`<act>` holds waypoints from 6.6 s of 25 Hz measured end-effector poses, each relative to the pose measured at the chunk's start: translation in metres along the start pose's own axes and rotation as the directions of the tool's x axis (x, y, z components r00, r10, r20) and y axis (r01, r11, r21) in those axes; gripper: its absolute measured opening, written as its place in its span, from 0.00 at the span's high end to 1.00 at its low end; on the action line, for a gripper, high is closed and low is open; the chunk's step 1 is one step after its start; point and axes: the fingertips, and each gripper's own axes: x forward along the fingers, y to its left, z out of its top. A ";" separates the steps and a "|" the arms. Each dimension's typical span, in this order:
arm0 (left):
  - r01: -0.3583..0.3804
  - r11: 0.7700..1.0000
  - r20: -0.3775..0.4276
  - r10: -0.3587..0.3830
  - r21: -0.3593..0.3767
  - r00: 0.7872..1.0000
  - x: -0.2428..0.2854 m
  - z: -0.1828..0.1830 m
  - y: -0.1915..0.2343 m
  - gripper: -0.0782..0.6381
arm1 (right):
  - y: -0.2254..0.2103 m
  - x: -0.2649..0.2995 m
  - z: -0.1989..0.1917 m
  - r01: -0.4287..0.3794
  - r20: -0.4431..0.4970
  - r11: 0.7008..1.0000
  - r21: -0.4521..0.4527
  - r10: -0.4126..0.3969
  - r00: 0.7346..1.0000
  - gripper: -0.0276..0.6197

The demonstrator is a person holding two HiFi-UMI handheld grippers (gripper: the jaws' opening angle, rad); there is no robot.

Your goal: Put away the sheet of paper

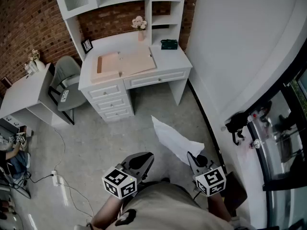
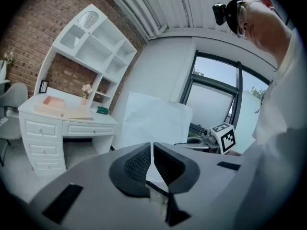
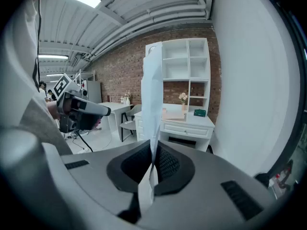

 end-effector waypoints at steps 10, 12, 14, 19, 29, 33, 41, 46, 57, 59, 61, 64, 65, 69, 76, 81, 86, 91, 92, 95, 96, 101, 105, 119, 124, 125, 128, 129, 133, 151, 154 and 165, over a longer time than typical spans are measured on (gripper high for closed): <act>-0.037 0.999 -0.043 0.038 0.033 0.998 0.036 -0.007 -0.026 0.85 | -0.035 -0.017 -0.011 -0.026 0.022 0.999 0.019 0.025 0.999 0.92; -0.039 0.998 -0.052 0.042 0.043 0.998 0.042 -0.007 -0.030 0.85 | -0.041 -0.019 -0.012 -0.032 0.032 0.999 0.021 0.031 0.999 0.91; -0.045 0.997 -0.058 0.049 0.057 0.997 0.047 -0.007 -0.033 0.85 | -0.045 -0.019 -0.013 -0.041 0.041 0.999 0.017 0.040 0.998 0.91; -0.059 0.996 -0.078 0.064 0.061 0.995 0.052 -0.010 -0.029 0.85 | -0.046 -0.012 -0.012 -0.057 0.039 0.998 0.003 0.056 0.998 0.91; 0.002 0.998 -0.078 0.003 0.058 0.997 0.078 0.000 -0.002 0.85 | -0.066 0.007 -0.001 0.021 0.005 0.999 -0.025 -0.021 1.000 0.91; 0.017 0.998 -0.060 -0.013 0.059 0.998 0.081 0.018 0.023 0.85 | -0.067 0.025 0.017 0.044 -0.003 0.998 -0.036 -0.045 0.999 0.91; -0.024 0.999 -0.031 0.026 0.041 0.999 0.069 0.048 0.093 0.87 | -0.053 0.077 0.059 0.051 -0.009 0.996 -0.079 -0.052 0.999 0.91; -0.042 0.998 -0.008 0.042 0.036 0.999 0.060 0.062 0.131 0.87 | -0.039 0.105 0.083 0.050 -0.010 0.995 -0.083 -0.051 0.999 0.91; -0.046 0.999 0.081 0.047 -0.020 0.996 0.023 0.088 0.195 0.87 | -0.012 0.164 0.120 0.033 -0.017 0.992 -0.122 -0.035 0.999 0.91; -0.070 0.997 0.093 0.071 -0.023 0.993 0.015 0.090 0.205 0.87 | -0.004 0.175 0.123 0.018 -0.026 0.990 -0.142 -0.022 0.999 0.91; -0.086 0.996 0.096 0.089 -0.031 0.991 0.007 0.088 0.214 0.87 | 0.003 0.184 0.126 0.005 -0.024 0.988 -0.153 -0.009 1.000 0.91; -0.072 0.996 0.102 0.076 -0.043 0.992 -0.002 0.083 0.219 0.87 | 0.011 0.194 0.132 -0.009 -0.011 0.988 -0.155 0.007 1.000 0.91; -0.072 0.997 0.101 0.076 -0.042 0.992 -0.004 0.082 0.220 0.87 | 0.013 0.197 0.132 -0.013 -0.013 0.987 -0.157 0.011 1.000 0.91; -0.101 0.994 0.104 0.104 -0.040 0.989 -0.010 0.084 0.231 0.87 | 0.016 0.210 0.136 -0.032 -0.020 0.986 -0.161 0.029 0.999 0.91; -0.158 0.986 0.107 0.164 -0.060 0.981 -0.010 0.089 0.250 0.87 | 0.014 0.233 0.147 -0.084 -0.018 0.980 -0.179 0.082 0.996 0.91; -0.224 0.975 0.162 0.220 0.008 0.962 -0.003 0.111 0.257 0.87 | -0.003 0.247 0.154 -0.102 -0.014 0.980 -0.173 0.101 0.995 0.91; -0.280 0.958 0.218 0.261 0.059 0.940 0.009 0.135 0.261 0.87 | -0.027 0.262 0.151 -0.119 -0.025 0.980 -0.162 0.116 0.993 0.91; -0.300 0.953 0.214 0.286 0.036 0.934 0.032 0.145 0.272 0.87 | -0.055 0.276 0.156 -0.127 -0.006 0.979 -0.159 0.127 0.992 0.91; -0.307 0.951 0.209 0.293 0.039 0.933 0.037 0.146 0.275 0.87 | -0.062 0.280 0.156 -0.126 -0.004 0.979 -0.161 0.127 0.992 0.91; -0.319 0.946 0.184 0.305 0.051 0.934 0.052 0.150 0.284 0.87 | -0.081 0.287 0.159 -0.123 0.010 0.981 -0.153 0.126 0.992 0.91; -0.324 0.945 0.178 0.310 0.053 0.934 0.059 0.153 0.287 0.87 | -0.088 0.289 0.161 -0.120 0.016 0.981 -0.150 0.124 0.992 0.91; -0.324 0.945 0.148 0.314 0.051 0.938 0.094 0.168 0.286 0.87 | -0.130 0.297 0.164 -0.116 0.024 0.985 -0.126 0.120 0.992 0.91; -0.344 0.938 0.127 0.335 0.051 0.934 0.122 0.174 0.291 0.87 | -0.162 0.305 0.172 -0.130 0.043 0.985 -0.114 0.136 0.990 0.91; -0.431 0.901 0.119 0.424 0.044 0.898 0.197 0.195 0.298 0.87 | -0.246 0.339 0.191 -0.301 0.107 0.952 0.054 0.295 0.950 0.91; -0.427 0.902 0.103 0.419 0.062 0.902 0.212 0.203 0.305 0.87 | -0.255 0.349 0.189 -0.346 0.128 0.926 0.151 0.329 0.936 0.91; -0.420 0.905 0.100 0.412 0.066 0.905 0.216 0.204 0.307 0.87 | -0.255 0.351 0.190 -0.355 0.135 0.920 0.166 0.335 0.932 0.91; -0.393 0.916 0.104 0.384 0.081 0.918 0.226 0.210 0.313 0.87 | -0.258 0.357 0.190 -0.344 0.136 0.922 0.177 0.323 0.937 0.91; -0.384 0.919 0.109 0.375 0.088 0.921 0.228 0.213 0.316 0.87 | -0.259 0.359 0.190 -0.336 0.134 0.925 0.177 0.315 0.940 0.91; -0.357 0.928 0.109 0.346 0.107 0.932 0.229 0.218 0.334 0.87 | -0.258 0.369 0.195 -0.302 0.121 0.937 0.176 0.284 0.951 0.91; -0.312 0.950 0.137 0.310 -0.002 0.941 0.181 0.248 0.463 0.87 | -0.212 0.452 0.255 -0.184 -0.003 0.974 0.128 0.186 0.983 0.91; -0.304 0.952 0.146 0.304 -0.026 0.941 0.173 0.249 0.481 0.87 | -0.206 0.467 0.268 -0.162 -0.026 0.982 0.093 0.165 0.986 0.91; -0.316 0.943 0.157 0.329 -0.099 0.931 0.137 0.247 0.544 0.87 | -0.197 0.522 0.290 -0.069 -0.113 0.998 -0.005 0.068 0.991 0.91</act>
